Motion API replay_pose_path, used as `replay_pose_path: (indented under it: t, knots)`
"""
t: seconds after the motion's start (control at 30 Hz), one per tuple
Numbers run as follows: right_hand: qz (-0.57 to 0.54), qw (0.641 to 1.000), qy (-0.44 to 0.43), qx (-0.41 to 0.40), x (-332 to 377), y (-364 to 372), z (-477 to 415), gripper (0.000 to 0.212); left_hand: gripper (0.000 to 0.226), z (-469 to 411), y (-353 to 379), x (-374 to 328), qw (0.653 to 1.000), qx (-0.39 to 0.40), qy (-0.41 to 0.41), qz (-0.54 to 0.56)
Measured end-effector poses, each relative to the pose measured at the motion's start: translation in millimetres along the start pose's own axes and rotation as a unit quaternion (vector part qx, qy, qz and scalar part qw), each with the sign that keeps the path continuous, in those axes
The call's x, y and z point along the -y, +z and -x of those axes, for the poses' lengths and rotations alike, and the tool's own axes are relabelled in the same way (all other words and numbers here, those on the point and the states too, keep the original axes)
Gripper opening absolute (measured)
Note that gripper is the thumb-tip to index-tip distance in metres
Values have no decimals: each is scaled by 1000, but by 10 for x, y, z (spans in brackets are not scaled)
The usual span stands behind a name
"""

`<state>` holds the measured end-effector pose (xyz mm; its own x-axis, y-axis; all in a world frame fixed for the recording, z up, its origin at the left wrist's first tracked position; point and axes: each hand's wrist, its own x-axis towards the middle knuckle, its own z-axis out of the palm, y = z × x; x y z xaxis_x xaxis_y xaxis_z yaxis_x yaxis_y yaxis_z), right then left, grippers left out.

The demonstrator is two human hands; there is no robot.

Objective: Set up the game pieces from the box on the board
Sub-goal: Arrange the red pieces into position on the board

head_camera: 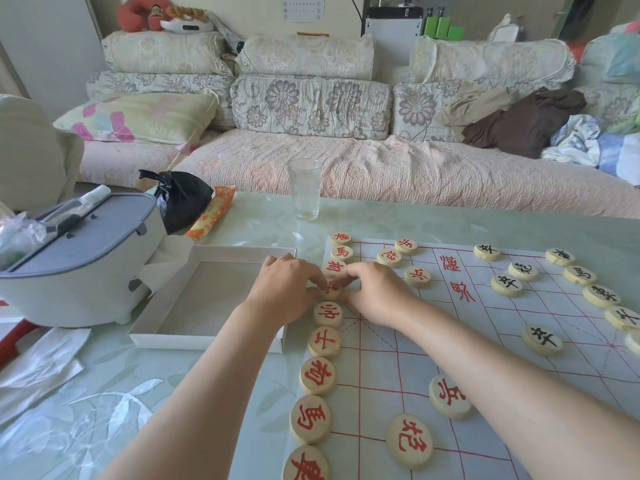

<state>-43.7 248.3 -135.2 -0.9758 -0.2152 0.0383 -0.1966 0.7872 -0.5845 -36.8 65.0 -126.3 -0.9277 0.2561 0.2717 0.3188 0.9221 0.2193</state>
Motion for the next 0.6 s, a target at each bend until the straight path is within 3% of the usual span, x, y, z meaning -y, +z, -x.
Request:
replay_pose_path:
  t: [0.13,0.3,0.6]
  knots:
    - [-8,1000,0,-5,-12,-46,-4,17,12,-13,-14,3,1000,-2,0,-3]
    - [13,996,28,-81,-2,-156,-120,16,24,-157,-74,67,999,-24,-23,5]
    - [22,998,31,-48,114,-97,-357,24,34,-490,44,45,998,55,1,-26]
